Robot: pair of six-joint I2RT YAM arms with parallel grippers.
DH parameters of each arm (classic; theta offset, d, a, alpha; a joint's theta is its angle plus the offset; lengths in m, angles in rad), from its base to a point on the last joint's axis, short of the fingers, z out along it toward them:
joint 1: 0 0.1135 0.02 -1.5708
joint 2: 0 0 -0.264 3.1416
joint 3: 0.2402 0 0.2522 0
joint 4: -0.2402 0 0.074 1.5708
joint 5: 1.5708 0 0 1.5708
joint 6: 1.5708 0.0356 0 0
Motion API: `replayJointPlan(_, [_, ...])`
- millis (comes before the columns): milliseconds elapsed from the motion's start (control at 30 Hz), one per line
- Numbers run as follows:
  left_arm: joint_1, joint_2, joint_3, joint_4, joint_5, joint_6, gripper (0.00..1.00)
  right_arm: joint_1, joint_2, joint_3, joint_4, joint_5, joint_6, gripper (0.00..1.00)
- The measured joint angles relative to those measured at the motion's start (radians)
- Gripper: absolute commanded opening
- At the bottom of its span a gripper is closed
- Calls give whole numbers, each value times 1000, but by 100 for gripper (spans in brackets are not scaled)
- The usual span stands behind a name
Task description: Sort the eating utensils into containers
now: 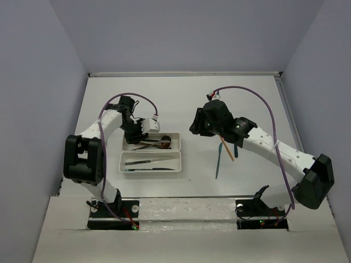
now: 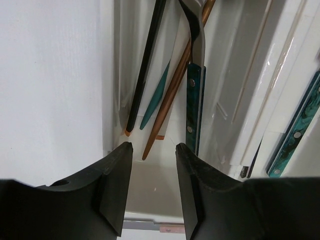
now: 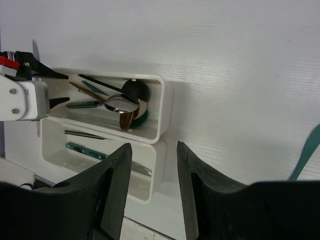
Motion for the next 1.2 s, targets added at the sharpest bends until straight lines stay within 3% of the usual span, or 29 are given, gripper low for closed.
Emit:
replayJointPlan(333, [0, -23, 16, 26, 5, -72, 52, -26, 14, -8, -45, 34, 0, 51])
replayJointPlan(433, [0, -70, 26, 63, 5, -151, 53, -134, 18, -34, -61, 29, -16, 51])
replayJointPlan(567, [14, -137, 37, 145, 4, -285, 53, -387, 63, -106, -75, 34, -52, 50])
replayJointPlan(667, [53, -174, 37, 203, 5, -381, 54, -469, 127, -154, -104, 70, -64, 50])
replayJointPlan(867, [114, -248, -14, 287, 4, -459, 55, -466, 254, -178, -143, 106, -67, 45])
replayJointPlan(1200, [118, -316, -105, 325, 5, -473, 56, -465, 354, -134, -151, 158, -55, 34])
